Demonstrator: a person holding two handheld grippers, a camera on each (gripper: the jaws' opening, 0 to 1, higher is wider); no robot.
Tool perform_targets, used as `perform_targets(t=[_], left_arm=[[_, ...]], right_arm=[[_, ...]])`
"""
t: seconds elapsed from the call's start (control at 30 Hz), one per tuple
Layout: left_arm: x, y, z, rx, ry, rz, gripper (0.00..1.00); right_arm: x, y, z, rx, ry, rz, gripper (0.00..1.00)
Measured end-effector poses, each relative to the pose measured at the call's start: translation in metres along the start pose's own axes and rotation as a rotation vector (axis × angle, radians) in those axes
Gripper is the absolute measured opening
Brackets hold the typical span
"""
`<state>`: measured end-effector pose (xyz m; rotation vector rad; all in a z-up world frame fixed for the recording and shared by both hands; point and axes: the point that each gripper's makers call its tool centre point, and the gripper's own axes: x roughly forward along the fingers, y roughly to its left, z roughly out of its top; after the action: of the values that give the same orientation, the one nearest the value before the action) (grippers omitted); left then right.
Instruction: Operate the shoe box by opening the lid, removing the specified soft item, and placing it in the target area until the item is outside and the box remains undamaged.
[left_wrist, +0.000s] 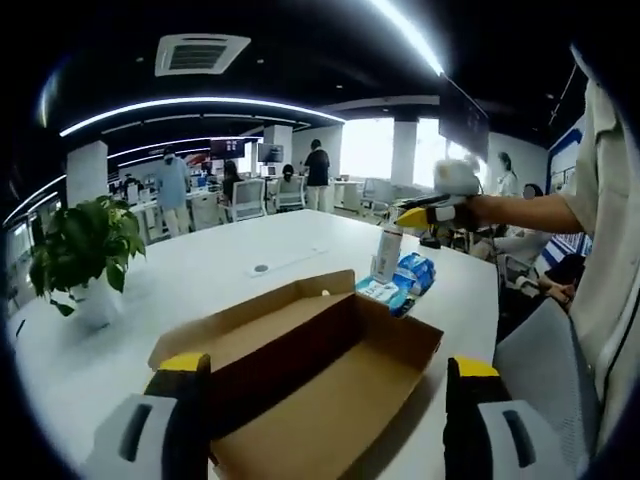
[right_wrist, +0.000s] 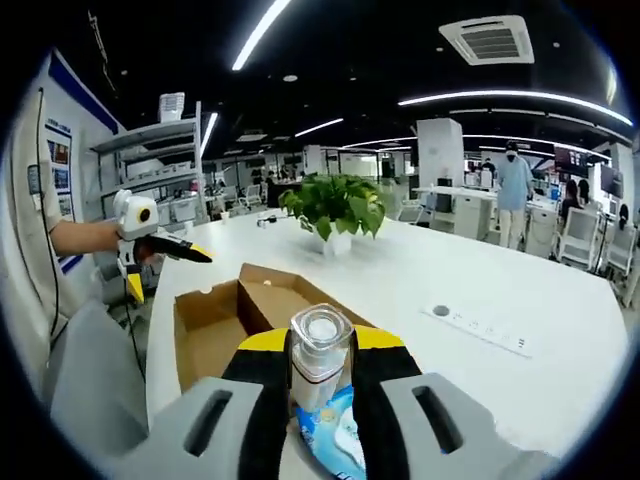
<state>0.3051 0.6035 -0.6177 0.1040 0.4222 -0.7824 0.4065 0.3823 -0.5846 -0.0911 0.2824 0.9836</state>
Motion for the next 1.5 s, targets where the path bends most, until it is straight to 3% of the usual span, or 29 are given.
perform_targets(t=[0.6,0.93,1.5], left_arm=[[-0.027,0.016,-0.017,-0.044,0.017,0.096,1.00],[-0.033,0.018,-0.029,-0.072,0.036,0.125,1.00],[-0.027,0.018,-0.043,-0.101,0.064,0.139,0.98]], right_arm=[[0.021,-0.061,-0.020,-0.066,0.062,-0.055,0.19],[0.026,-0.079,-0.031,-0.101,0.098,-0.070,0.20],[0.039,-0.100,-0.073,-0.152,0.201,-0.064,0.20]])
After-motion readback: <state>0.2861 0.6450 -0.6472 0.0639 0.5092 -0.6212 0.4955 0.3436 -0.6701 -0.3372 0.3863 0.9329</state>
